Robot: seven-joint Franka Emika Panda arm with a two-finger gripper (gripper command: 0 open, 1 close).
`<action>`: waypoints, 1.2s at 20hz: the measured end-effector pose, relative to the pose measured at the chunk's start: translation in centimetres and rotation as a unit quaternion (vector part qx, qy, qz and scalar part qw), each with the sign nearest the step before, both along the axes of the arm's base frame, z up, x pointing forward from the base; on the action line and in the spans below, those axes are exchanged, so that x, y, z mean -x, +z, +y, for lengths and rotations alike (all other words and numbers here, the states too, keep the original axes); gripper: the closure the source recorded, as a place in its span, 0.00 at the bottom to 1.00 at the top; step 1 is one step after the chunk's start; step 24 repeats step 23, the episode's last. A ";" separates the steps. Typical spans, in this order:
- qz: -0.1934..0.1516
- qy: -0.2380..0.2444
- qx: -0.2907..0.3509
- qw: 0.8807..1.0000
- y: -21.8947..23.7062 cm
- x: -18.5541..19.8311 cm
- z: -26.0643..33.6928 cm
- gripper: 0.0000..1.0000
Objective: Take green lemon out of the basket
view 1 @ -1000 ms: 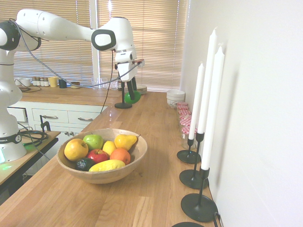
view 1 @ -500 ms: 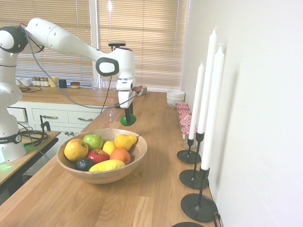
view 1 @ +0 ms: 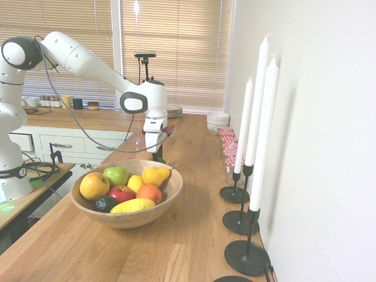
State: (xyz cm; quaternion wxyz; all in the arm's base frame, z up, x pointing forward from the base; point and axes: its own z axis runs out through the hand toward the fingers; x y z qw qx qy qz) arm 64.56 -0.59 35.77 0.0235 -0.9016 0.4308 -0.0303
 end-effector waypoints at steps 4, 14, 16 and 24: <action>0.000 0.000 0.000 1.000 0.0 0.0 0.0 1.00; 0.001 -0.005 -0.003 1.000 0.0 0.0 -0.4 0.00; 0.005 -0.007 -0.002 1.000 -0.4 0.2 -0.7 0.00; 0.011 -0.010 -0.002 1.000 -1.0 0.5 -1.2 0.00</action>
